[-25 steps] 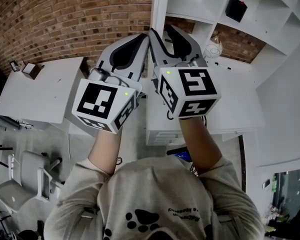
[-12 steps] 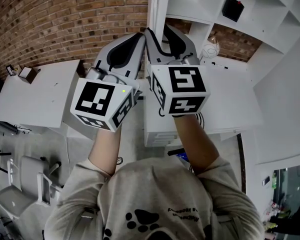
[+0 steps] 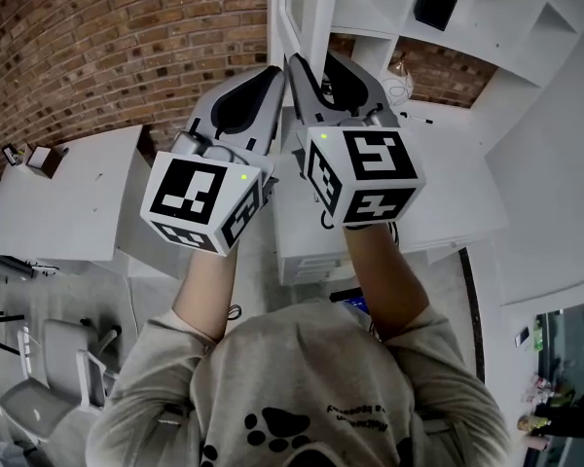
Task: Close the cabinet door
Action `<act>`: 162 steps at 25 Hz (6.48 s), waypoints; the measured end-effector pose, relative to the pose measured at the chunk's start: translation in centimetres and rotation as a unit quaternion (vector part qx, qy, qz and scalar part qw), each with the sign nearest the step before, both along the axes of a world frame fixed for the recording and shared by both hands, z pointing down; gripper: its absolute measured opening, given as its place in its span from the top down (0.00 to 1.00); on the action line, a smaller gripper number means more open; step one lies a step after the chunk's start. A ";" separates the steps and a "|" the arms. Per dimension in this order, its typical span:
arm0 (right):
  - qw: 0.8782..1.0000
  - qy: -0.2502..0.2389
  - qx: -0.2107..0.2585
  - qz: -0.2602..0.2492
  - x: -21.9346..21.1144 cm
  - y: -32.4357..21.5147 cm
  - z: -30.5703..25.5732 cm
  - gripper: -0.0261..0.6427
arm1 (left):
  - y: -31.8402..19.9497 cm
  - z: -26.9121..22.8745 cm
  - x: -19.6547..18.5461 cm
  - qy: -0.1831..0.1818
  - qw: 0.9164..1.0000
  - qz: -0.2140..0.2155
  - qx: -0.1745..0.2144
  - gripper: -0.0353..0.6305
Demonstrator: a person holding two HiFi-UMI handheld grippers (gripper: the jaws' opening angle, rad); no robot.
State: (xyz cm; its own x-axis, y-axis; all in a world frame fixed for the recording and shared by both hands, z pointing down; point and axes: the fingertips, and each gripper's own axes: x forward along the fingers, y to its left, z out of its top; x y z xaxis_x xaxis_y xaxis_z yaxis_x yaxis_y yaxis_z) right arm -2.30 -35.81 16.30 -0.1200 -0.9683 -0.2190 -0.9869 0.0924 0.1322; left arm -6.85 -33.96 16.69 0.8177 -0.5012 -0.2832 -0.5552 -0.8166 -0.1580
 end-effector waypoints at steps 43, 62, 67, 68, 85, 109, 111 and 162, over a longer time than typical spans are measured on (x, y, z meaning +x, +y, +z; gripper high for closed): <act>0.983 -0.038 -0.025 -0.178 24.2 -6.5 -0.3 0.80 | -6.8 0.8 22.6 -0.023 0.999 -0.032 -0.010 0.94; 0.962 -0.032 -0.030 -0.271 28.1 -10.4 0.0 0.80 | -10.3 1.9 26.8 -0.011 0.991 -0.130 -0.032 0.94; 0.959 -0.031 -0.028 -0.280 28.4 -11.4 0.0 0.80 | -10.9 2.2 27.4 -0.020 0.990 -0.136 -0.031 0.94; 0.959 -0.030 -0.028 -0.280 28.5 -11.5 0.0 0.79 | -11.1 2.2 27.7 -0.022 0.990 -0.134 -0.030 0.94; 0.959 -0.036 -0.032 -0.280 30.1 -14.6 0.1 0.76 | -15.7 2.6 30.5 -0.026 0.994 -0.092 -0.048 0.94; 0.980 -0.044 -0.011 -0.195 32.4 -17.2 0.0 0.73 | -19.0 2.7 32.6 -0.025 0.997 -0.057 -0.047 0.94; 0.983 -0.038 -0.006 -0.177 32.8 -17.2 0.0 0.73 | -19.2 2.7 32.7 -0.023 0.997 -0.055 -0.046 0.94; 0.993 -0.043 -0.008 -0.105 32.2 -12.9 1.5 0.93 | -15.8 2.3 31.5 -0.031 0.997 -0.061 -0.047 0.94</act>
State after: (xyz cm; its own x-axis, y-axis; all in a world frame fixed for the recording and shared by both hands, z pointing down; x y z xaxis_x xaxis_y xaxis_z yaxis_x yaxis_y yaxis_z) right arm 29.90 -48.71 17.81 -0.3022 -0.9271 -0.2217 -0.9529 0.2997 0.0459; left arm 24.69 -49.71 18.96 0.7632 -0.6204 -0.1806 -0.6433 -0.7559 -0.1220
